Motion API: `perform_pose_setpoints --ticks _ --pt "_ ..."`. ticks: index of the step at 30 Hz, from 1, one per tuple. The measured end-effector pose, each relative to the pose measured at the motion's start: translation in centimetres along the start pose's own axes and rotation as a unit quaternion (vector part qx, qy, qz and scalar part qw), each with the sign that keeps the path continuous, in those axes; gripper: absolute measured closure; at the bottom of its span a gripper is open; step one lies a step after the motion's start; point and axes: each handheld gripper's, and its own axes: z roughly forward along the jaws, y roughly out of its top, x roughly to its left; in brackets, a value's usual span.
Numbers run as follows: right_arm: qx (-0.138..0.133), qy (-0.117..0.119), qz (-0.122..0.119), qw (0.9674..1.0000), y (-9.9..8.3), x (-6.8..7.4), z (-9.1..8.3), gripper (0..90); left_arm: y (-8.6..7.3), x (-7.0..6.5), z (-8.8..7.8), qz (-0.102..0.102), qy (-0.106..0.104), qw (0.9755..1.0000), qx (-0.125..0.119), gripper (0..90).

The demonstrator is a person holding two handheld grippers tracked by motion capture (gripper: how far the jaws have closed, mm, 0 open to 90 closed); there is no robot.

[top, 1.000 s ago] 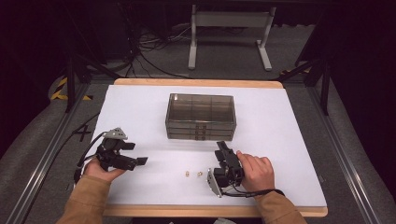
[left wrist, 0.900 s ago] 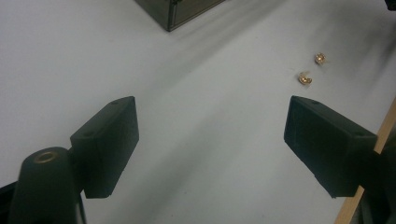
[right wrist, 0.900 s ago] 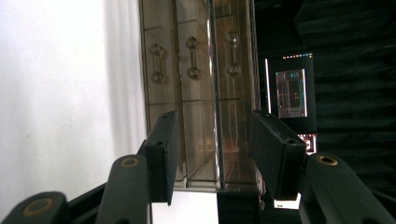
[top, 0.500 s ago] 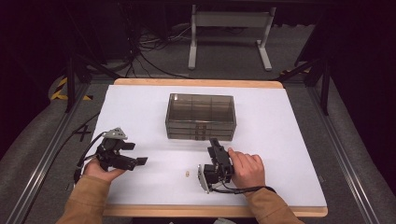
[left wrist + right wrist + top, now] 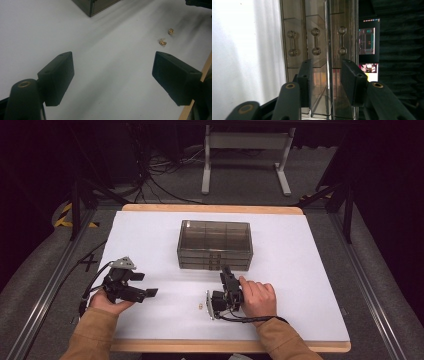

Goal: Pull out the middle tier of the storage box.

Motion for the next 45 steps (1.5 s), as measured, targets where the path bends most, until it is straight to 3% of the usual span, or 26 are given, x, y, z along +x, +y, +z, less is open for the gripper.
perform_pose_setpoints --ticks 6,24,45 --pt "0.011 0.0 0.006 0.9999 0.4 0.5 0.8 67.5 0.0 0.0 0.0 0.0 0.0 1.0 0.0 18.3" --pt "0.027 -0.012 -0.02 0.9994 1.0 1.4 3.3 71.3 0.0 0.0 0.1 0.0 -0.004 1.0 0.003 18.2" --pt "0.036 -0.025 -0.027 0.9987 1.5 1.7 4.2 79.0 0.0 0.1 0.1 0.0 -0.008 1.0 0.001 18.2"
